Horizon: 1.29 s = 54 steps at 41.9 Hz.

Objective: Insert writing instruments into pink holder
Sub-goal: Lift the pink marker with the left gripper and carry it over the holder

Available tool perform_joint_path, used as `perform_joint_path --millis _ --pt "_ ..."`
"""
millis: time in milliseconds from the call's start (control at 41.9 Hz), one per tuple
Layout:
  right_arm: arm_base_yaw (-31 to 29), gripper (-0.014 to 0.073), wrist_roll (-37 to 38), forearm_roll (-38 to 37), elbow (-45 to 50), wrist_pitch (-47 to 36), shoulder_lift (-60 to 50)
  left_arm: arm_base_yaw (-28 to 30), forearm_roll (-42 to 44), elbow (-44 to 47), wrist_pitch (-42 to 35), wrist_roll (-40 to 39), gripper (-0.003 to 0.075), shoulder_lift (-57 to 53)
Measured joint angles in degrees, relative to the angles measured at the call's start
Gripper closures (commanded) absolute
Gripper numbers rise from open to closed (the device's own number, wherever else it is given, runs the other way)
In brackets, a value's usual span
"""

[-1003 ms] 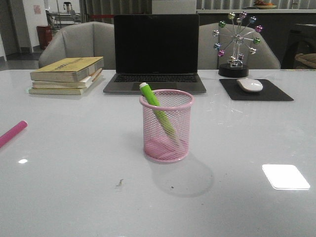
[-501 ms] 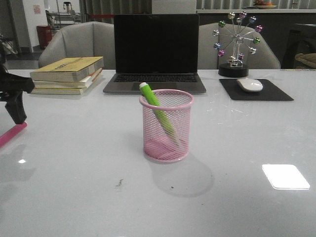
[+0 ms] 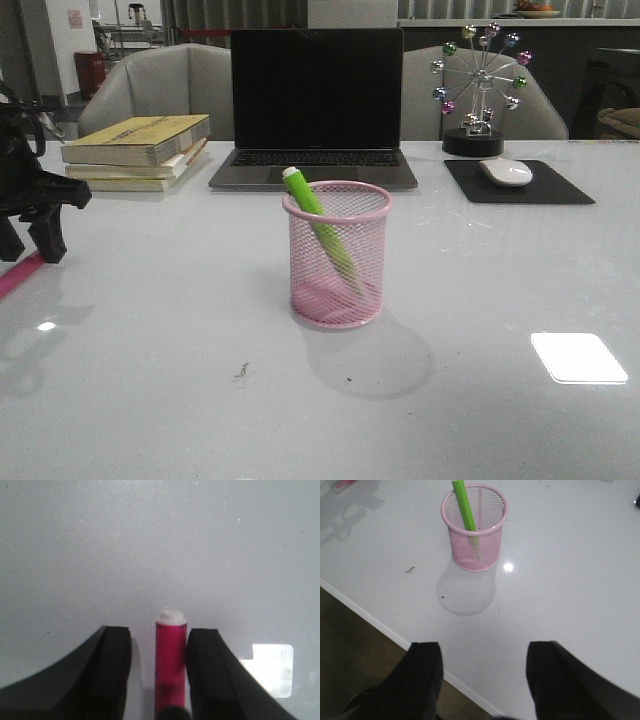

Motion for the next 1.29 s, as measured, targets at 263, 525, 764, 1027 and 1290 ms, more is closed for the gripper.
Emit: perform_joint_path --millis 263,525,764,1027,1290 --pt "0.0 0.0107 0.0 0.0 0.0 0.0 0.0 0.0 0.57 -0.05 2.6 0.0 0.055 0.0" --pt "0.0 0.0107 0.0 0.0 0.0 0.0 0.0 0.0 0.65 -0.14 3.66 0.0 0.0629 -0.24" --pt "0.0 0.0107 0.0 0.0 0.0 0.0 0.0 -1.09 -1.68 9.98 -5.15 0.0 0.0629 -11.25" --pt "0.0 0.0107 0.0 0.0 0.0 0.0 0.0 -11.23 -2.65 29.97 -32.86 0.35 0.0629 -34.19" --pt "0.0 0.0107 0.0 0.0 0.0 0.0 0.0 -27.86 -3.65 39.54 -63.18 0.35 0.0629 -40.21"
